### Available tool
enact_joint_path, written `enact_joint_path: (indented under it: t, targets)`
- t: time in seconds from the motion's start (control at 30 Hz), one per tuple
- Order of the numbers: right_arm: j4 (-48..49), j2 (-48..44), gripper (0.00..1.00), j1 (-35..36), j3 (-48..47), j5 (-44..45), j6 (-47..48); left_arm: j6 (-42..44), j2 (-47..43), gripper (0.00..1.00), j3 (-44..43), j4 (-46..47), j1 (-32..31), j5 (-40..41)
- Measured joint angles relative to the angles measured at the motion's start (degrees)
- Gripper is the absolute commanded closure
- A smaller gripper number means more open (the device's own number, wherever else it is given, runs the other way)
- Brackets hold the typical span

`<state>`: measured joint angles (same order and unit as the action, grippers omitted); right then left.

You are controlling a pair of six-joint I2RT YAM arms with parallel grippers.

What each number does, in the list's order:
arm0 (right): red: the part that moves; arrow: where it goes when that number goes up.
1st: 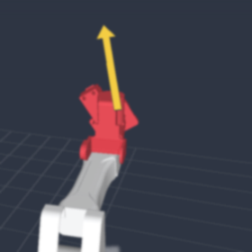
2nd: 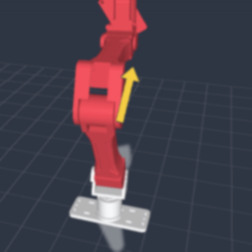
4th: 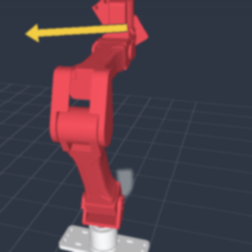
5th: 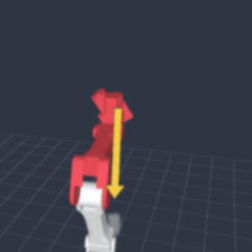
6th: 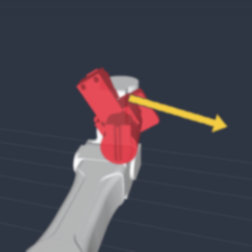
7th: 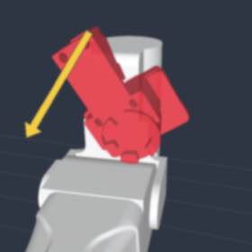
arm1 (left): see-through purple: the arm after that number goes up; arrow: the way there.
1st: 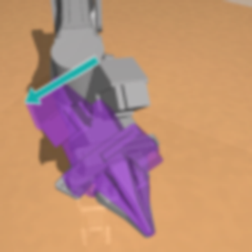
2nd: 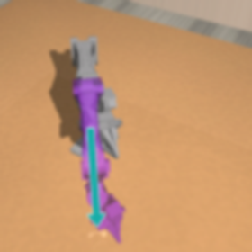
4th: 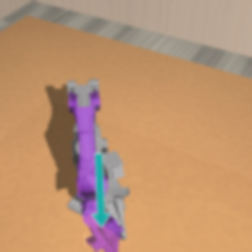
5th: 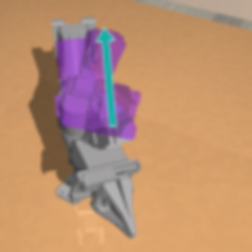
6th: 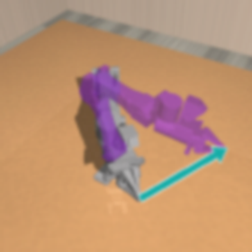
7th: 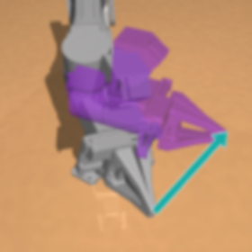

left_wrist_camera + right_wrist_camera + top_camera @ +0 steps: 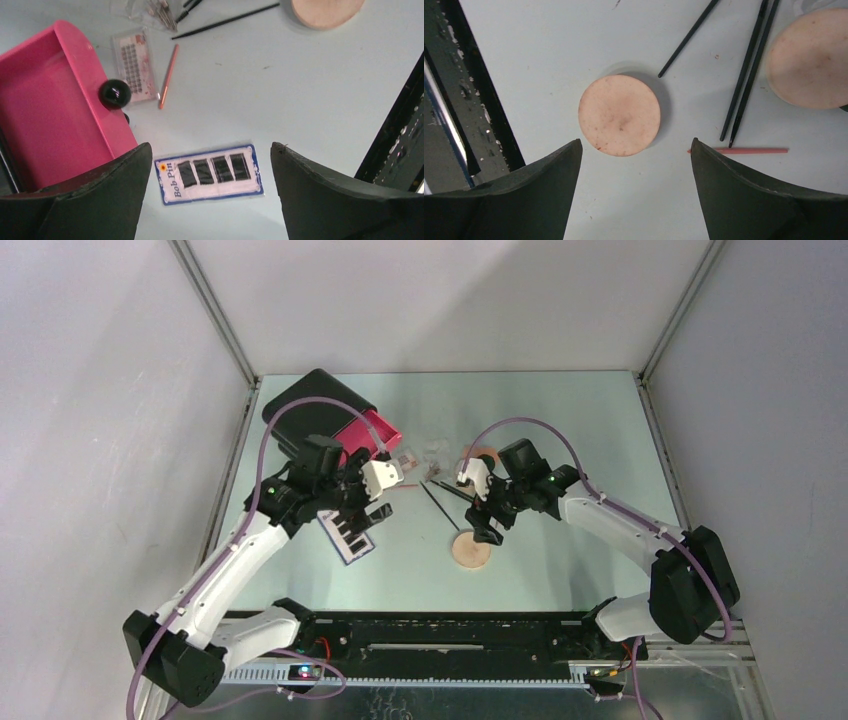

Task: Organize the makeup
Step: Pick up the makeup brush from the center of the board.

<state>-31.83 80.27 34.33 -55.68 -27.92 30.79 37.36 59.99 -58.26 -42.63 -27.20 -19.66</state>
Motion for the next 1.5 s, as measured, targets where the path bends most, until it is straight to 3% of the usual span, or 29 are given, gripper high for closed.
enact_joint_path:
  t: [0.53,0.97,1.5]
  targets:
    - [3.82,6.40,0.27,0.57,-5.46,9.42,-1.49,2.16,-10.34,0.09,12.41,0.15,0.02,7.34]
    - [2.19,18.23,0.46,1.07,-12.85,14.12,-1.40,1.29,-13.09,0.09,14.78,1.92,0.02,10.08]
    - [-0.87,22.08,0.48,-3.08,-13.40,15.78,-4.55,0.04,-12.79,0.09,15.41,5.92,0.02,10.36]
